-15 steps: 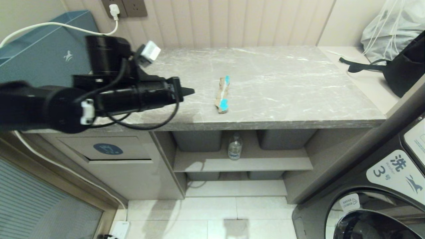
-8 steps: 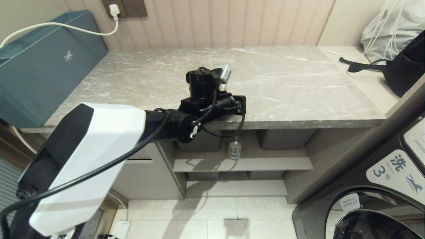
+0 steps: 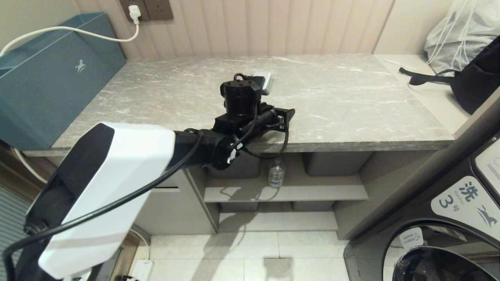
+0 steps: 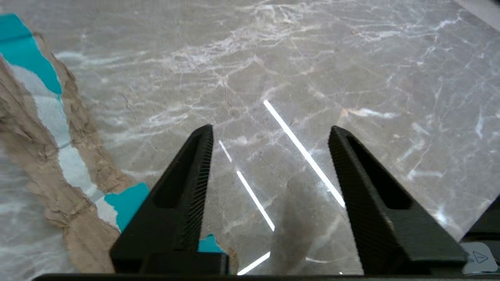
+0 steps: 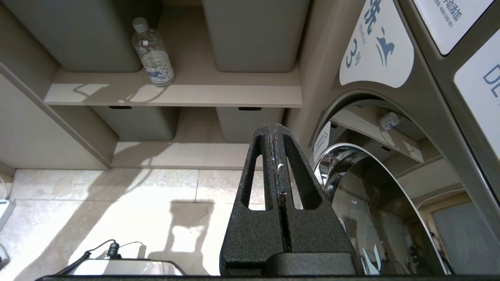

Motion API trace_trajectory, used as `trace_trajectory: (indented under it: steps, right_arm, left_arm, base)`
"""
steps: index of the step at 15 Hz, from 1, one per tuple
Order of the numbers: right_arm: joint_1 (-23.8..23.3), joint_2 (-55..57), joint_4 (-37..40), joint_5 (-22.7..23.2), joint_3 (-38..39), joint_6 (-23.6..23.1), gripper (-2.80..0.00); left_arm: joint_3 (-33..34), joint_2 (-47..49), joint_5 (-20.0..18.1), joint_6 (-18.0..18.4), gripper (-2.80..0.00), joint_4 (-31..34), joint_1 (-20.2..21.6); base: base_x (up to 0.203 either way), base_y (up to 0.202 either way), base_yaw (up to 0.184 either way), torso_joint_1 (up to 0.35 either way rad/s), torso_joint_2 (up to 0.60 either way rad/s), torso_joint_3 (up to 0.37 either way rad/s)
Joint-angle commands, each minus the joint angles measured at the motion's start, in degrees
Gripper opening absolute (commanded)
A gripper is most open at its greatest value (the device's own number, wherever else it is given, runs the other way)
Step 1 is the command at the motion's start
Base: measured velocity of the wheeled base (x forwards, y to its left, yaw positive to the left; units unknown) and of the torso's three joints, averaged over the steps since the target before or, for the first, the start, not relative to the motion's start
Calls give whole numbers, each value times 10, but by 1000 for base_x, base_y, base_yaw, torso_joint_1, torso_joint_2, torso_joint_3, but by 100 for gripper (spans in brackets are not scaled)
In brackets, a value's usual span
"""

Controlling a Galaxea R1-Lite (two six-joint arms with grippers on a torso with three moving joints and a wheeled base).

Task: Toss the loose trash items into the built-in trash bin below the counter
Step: Pick up the garbage

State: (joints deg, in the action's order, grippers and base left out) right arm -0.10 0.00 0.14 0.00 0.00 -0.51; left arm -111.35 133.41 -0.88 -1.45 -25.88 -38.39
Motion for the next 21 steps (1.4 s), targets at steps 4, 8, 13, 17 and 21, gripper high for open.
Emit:
trace_trajectory:
  steps: [4,8,13,17,21]
  right_arm:
    - [0,0,0,0,0,0,-280]
    - [0,0,0,0,0,0,-280]
    - [0,0,0,0,0,0,-280]
    - [0,0,0,0,0,0,-280]
    - [0,0,0,0,0,0,-280]
  left_arm:
    - [0,-36,11,14,0,3,7]
    - [0,-38,58,84,0,31,37]
    - [0,-15,88,116,0,27,60]
    - [-1,1,67,115,0,27,80]
    - [-2,12,29,116,0,30,82]
  base:
    - [0,0,0,0,0,0]
    - [0,0,0,0,0,0]
    - [0,0,0,0,0,0]
    - [0,0,0,0,0,0]
    - [0,0,0,0,0,0]
